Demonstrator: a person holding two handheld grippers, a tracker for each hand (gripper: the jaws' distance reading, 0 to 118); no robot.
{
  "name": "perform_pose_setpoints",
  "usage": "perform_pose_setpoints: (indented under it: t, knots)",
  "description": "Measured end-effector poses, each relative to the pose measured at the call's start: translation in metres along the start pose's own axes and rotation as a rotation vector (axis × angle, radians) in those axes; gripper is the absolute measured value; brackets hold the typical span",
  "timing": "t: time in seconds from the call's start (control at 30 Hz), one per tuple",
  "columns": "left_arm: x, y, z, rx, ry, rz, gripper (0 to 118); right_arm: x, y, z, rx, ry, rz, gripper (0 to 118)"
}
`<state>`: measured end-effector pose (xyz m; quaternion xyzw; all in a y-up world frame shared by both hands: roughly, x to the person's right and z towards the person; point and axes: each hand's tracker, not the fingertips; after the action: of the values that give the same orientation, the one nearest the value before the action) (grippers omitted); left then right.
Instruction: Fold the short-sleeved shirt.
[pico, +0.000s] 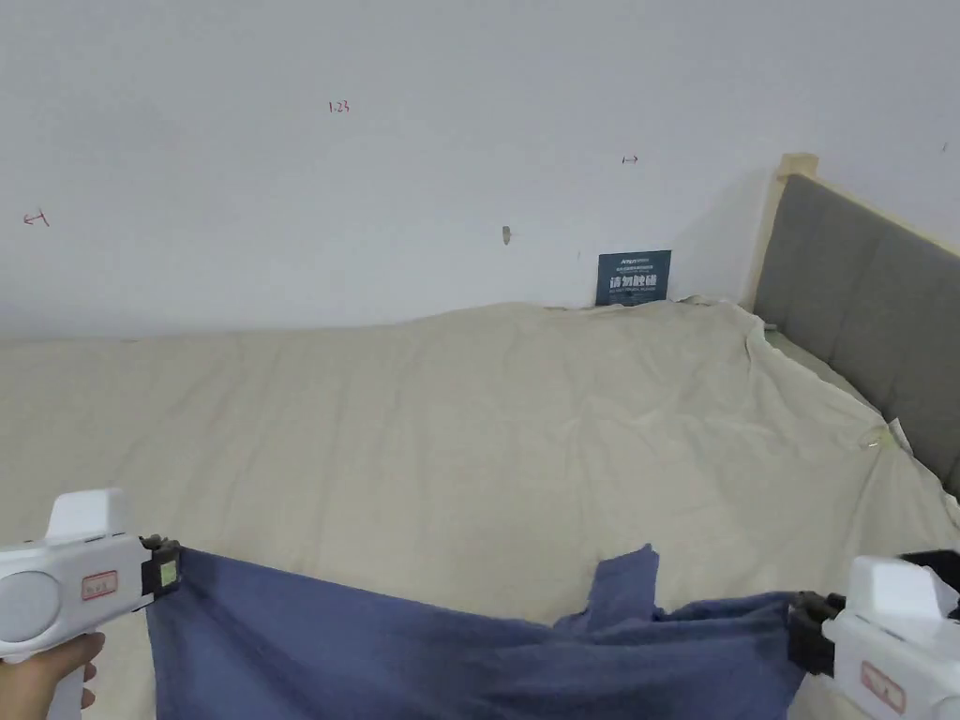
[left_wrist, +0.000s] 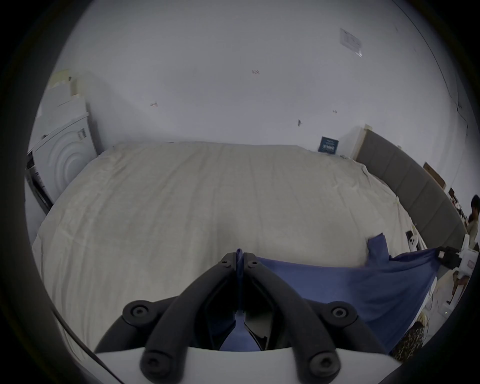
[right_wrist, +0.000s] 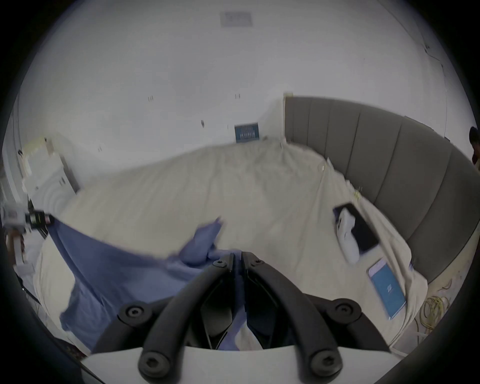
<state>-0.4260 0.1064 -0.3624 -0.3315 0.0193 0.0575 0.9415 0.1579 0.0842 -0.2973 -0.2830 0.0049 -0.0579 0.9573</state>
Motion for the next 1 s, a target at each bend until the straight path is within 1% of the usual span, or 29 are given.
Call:
perform_pose_setpoints:
  t: [0.13,0.2,0.33,0.43,0.53,0.7,0.83,0.9,1.0]
  knots:
    - [-0.025,0.011,0.028,0.052,0.035,0.060,1,0.004,0.042,0.018,0.110,0.047,-0.010,4]
    - [-0.034,0.019,0.044,0.092,0.034,0.100,1,0.003,0.062,0.023,0.137,0.062,-0.011,4]
    - [-0.047,0.045,0.071,0.166,0.035,0.150,1,-0.017,0.099,0.026,0.211,0.087,0.021,4]
    - [-0.051,0.069,0.085,0.208,0.064,0.136,1,-0.032,0.127,0.023,0.246,0.106,0.038,4]
    - [-0.056,0.096,0.096,0.254,0.088,0.131,1,-0.047,0.157,0.018,0.291,0.106,0.071,4]
    - [-0.062,0.151,0.108,0.343,0.108,0.150,1,-0.066,0.211,0.013,0.374,0.103,0.090,4]
    - [-0.063,0.198,0.118,0.420,0.113,0.165,1,-0.080,0.255,0.012,0.445,0.100,0.132,4]
    - [-0.062,0.219,0.122,0.456,0.117,0.169,1,-0.086,0.275,0.013,0.478,0.094,0.140,4]
    - [-0.064,0.248,0.123,0.504,0.107,0.175,1,-0.091,0.302,0.012,0.517,0.090,0.124,4]
